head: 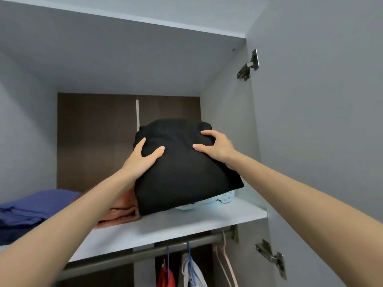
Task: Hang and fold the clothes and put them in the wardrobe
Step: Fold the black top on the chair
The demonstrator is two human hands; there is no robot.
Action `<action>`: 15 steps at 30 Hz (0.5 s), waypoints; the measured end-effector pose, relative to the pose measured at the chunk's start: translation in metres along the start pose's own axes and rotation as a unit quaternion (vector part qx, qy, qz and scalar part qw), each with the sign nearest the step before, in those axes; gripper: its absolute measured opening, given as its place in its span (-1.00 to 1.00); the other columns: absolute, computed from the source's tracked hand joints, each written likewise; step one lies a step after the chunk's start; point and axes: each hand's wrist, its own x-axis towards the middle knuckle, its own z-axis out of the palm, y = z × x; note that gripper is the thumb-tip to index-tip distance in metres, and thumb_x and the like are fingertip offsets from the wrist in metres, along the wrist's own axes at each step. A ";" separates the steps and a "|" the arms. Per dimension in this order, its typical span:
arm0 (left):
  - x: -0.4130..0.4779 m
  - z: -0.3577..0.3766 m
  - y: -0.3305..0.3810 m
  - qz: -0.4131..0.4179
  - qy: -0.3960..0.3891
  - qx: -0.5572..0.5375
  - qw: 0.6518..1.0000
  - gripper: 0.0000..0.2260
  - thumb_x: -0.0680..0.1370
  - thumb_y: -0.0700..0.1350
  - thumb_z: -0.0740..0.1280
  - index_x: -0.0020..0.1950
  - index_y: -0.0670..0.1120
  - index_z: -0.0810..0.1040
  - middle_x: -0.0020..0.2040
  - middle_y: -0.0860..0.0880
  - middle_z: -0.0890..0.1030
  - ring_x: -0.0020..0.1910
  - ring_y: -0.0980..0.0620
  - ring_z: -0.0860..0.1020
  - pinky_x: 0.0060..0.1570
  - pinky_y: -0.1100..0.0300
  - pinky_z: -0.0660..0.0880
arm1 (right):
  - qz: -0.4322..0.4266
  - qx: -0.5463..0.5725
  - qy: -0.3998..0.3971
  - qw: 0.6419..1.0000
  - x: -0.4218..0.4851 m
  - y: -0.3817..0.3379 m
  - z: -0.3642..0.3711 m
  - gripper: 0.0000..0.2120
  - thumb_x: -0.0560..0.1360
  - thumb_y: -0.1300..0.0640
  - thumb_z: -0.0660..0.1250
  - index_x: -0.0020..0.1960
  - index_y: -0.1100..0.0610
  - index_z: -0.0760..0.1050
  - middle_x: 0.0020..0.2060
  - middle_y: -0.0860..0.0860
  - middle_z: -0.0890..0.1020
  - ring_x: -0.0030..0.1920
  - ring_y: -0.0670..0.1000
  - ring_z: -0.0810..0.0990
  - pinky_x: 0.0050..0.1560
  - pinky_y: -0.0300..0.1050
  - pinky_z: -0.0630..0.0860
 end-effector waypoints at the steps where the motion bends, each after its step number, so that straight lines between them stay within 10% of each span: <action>1: 0.019 0.007 -0.006 -0.001 -0.005 -0.008 1.000 -0.24 0.40 0.28 0.39 0.52 0.20 0.13 0.48 0.10 0.28 0.41 0.01 0.33 0.27 0.17 0.28 | 0.001 -0.009 0.005 1.000 0.016 0.008 0.003 -0.42 0.36 -0.09 0.51 0.33 -0.07 0.44 0.31 -0.04 0.48 0.32 0.02 0.43 0.23 -0.18 0.35; 15: 0.202 0.107 -0.118 -0.130 -0.184 0.071 0.972 -0.33 0.56 0.27 0.16 0.56 0.07 -0.02 0.55 -0.11 0.13 0.50 -0.16 0.16 0.46 -0.05 0.14 | 0.108 -0.280 -0.031 0.954 0.154 0.147 0.056 -0.32 0.37 -0.23 0.45 0.41 -0.04 0.34 0.34 0.12 0.41 0.34 0.16 0.41 0.32 -0.01 0.35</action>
